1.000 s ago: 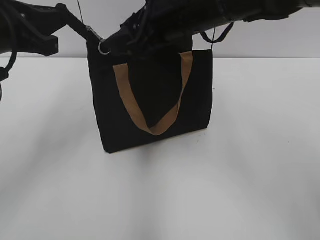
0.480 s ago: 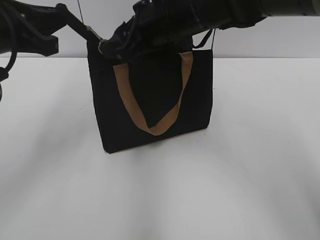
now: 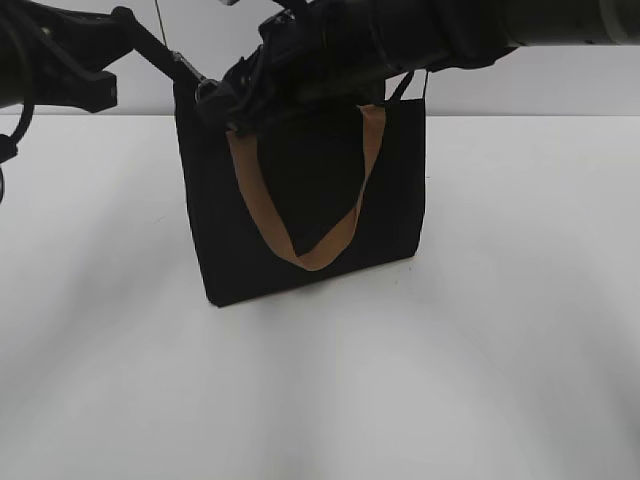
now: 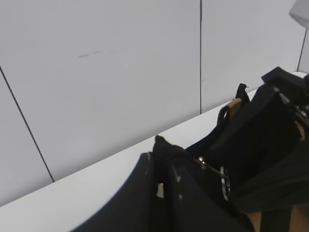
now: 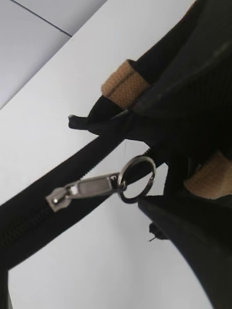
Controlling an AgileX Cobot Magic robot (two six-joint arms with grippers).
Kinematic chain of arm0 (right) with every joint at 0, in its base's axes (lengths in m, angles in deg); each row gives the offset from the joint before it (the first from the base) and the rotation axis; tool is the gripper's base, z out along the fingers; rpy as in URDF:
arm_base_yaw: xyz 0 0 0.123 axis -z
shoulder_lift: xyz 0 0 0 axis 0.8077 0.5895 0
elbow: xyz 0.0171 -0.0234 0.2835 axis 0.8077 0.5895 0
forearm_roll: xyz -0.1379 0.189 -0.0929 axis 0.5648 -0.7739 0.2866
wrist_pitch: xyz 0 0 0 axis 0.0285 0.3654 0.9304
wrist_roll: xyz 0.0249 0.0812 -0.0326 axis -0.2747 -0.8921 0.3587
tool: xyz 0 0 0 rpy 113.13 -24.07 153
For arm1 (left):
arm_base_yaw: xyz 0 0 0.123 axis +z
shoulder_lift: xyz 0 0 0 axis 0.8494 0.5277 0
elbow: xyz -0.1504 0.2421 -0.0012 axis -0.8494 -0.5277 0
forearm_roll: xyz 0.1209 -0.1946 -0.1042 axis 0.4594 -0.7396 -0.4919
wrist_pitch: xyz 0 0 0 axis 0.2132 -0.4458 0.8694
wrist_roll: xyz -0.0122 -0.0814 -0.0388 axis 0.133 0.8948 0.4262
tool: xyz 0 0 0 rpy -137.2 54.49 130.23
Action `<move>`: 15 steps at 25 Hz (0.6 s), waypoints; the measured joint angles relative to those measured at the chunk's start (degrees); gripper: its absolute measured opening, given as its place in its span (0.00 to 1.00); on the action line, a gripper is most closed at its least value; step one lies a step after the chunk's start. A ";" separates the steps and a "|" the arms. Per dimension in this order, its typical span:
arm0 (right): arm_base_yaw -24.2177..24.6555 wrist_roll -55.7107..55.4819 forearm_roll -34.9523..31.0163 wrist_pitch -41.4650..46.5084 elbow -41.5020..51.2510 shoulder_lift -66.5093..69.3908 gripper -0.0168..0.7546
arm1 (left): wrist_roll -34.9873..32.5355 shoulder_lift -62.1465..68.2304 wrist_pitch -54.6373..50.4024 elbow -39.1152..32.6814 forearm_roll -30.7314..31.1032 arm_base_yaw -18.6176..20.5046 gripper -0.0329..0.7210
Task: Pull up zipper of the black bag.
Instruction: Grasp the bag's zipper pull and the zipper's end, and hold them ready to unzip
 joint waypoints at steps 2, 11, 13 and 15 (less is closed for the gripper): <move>-0.82 0.51 0.00 -0.34 0.00 0.10 0.53 | 0.00 0.00 0.02 0.00 0.00 0.00 0.07; -2.62 1.21 0.00 -2.65 0.00 0.38 0.51 | 0.00 0.00 0.07 0.00 0.02 0.00 0.07; -2.62 1.21 0.00 -2.65 0.00 0.40 0.45 | 0.00 0.00 0.07 0.00 0.06 0.00 0.07; -2.62 1.21 0.00 -2.67 0.00 0.40 0.40 | 0.00 0.00 0.07 0.00 0.12 0.00 0.07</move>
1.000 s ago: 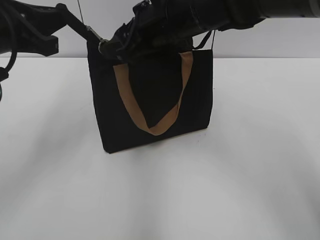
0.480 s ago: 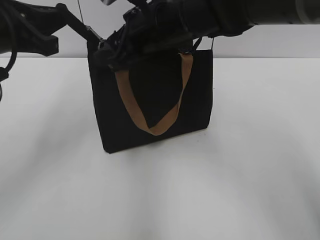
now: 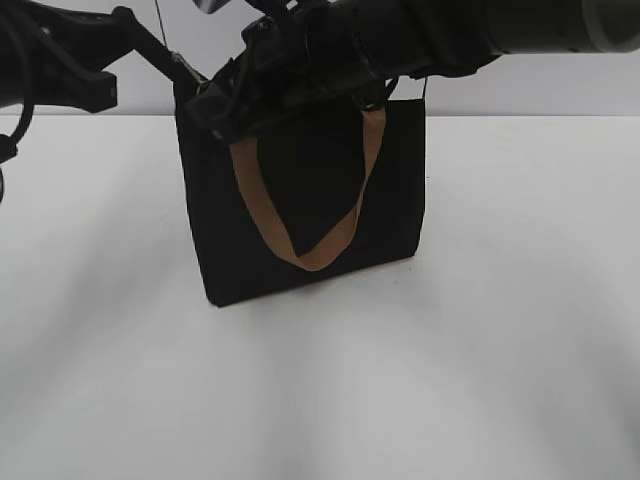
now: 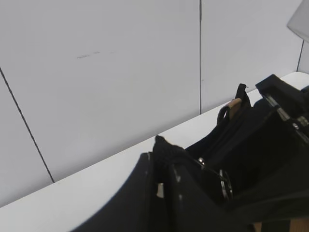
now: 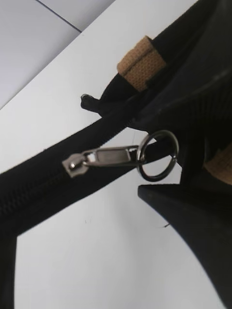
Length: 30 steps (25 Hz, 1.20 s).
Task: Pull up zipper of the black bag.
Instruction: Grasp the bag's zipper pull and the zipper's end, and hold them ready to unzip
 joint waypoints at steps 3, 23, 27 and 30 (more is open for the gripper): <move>0.00 0.00 0.04 -0.05 0.00 0.00 0.35 | 0.00 0.00 0.00 0.00 0.23 0.00 0.07; 0.00 -5.94 5.11 1.38 0.00 -0.85 0.33 | 0.00 0.00 -0.11 0.00 0.34 0.00 0.07; 0.00 -6.11 5.15 2.41 0.00 -0.97 0.32 | 0.00 0.00 -0.11 0.00 0.47 0.00 0.07; 0.00 -6.08 5.51 2.61 0.00 -1.67 0.32 | 0.00 0.00 -0.15 0.00 0.47 0.00 0.07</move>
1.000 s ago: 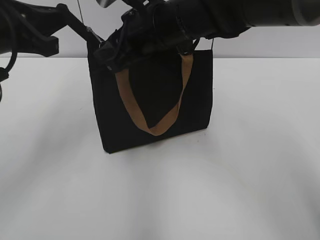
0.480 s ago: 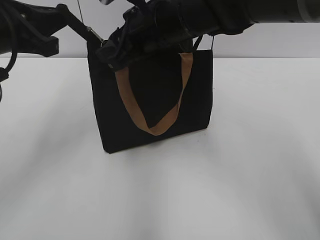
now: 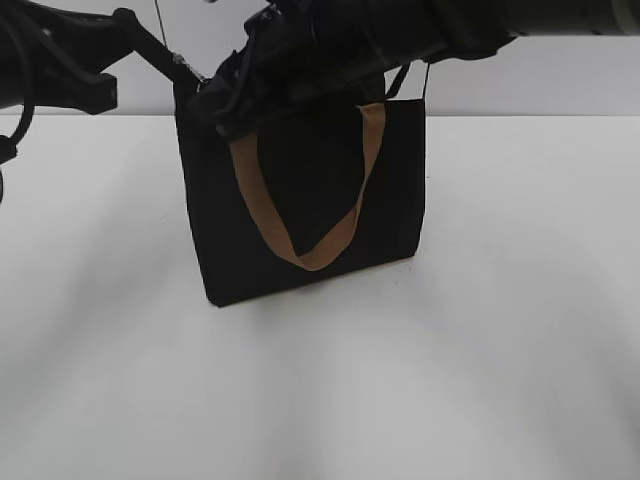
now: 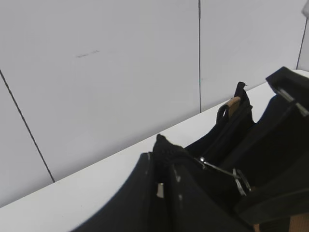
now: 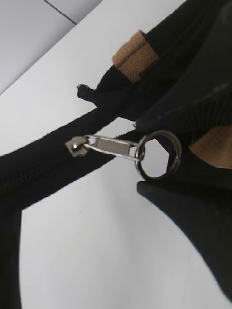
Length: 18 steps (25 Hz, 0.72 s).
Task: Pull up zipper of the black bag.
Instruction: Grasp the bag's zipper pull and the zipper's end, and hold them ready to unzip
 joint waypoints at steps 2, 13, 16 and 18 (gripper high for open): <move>0.00 -0.04 0.84 0.17 0.00 -0.78 0.32 | 0.00 0.00 0.00 0.00 0.00 0.00 0.07; 1.77 -7.16 8.55 1.29 0.00 -1.85 0.32 | 0.00 0.00 -0.39 0.00 0.05 -0.06 0.07; 2.62 -7.70 9.15 1.41 0.00 -1.85 0.32 | 0.00 0.00 -0.45 0.00 0.19 -0.06 0.07; 3.08 -8.02 9.35 1.44 -0.01 -1.85 0.32 | 0.00 0.00 -0.51 0.00 0.19 -0.06 0.07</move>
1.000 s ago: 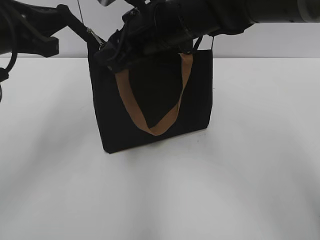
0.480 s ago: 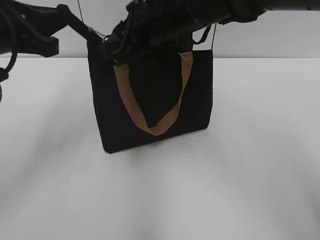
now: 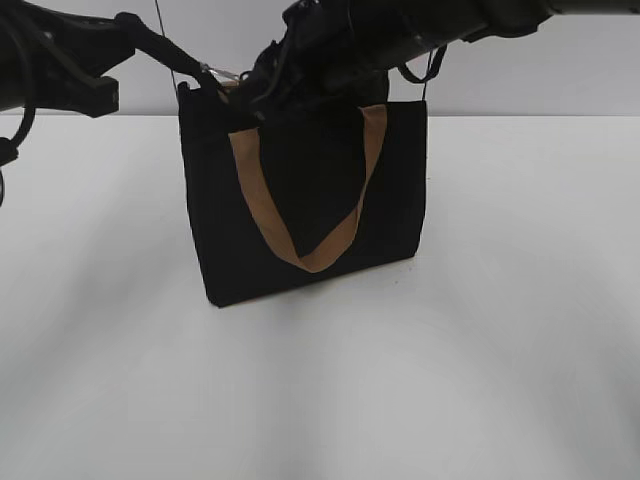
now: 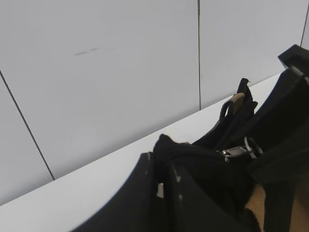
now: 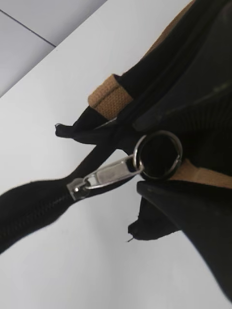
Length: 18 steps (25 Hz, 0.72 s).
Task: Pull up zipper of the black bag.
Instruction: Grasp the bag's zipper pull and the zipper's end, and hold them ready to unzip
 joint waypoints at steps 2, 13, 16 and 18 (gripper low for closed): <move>0.66 -0.29 0.18 0.12 -0.05 0.00 0.32 | 0.00 0.00 -0.11 0.00 0.04 0.00 0.07; 3.77 -4.42 4.59 2.87 -0.05 0.00 0.32 | 0.00 0.00 -0.74 0.00 0.04 0.00 0.07; 4.76 -5.62 5.37 3.82 -0.05 0.00 0.32 | 0.00 0.00 -0.74 -0.03 0.04 0.00 0.07; 5.53 -6.21 5.72 4.59 -0.05 0.00 0.32 | 0.00 0.00 -0.79 -0.03 0.04 0.00 0.07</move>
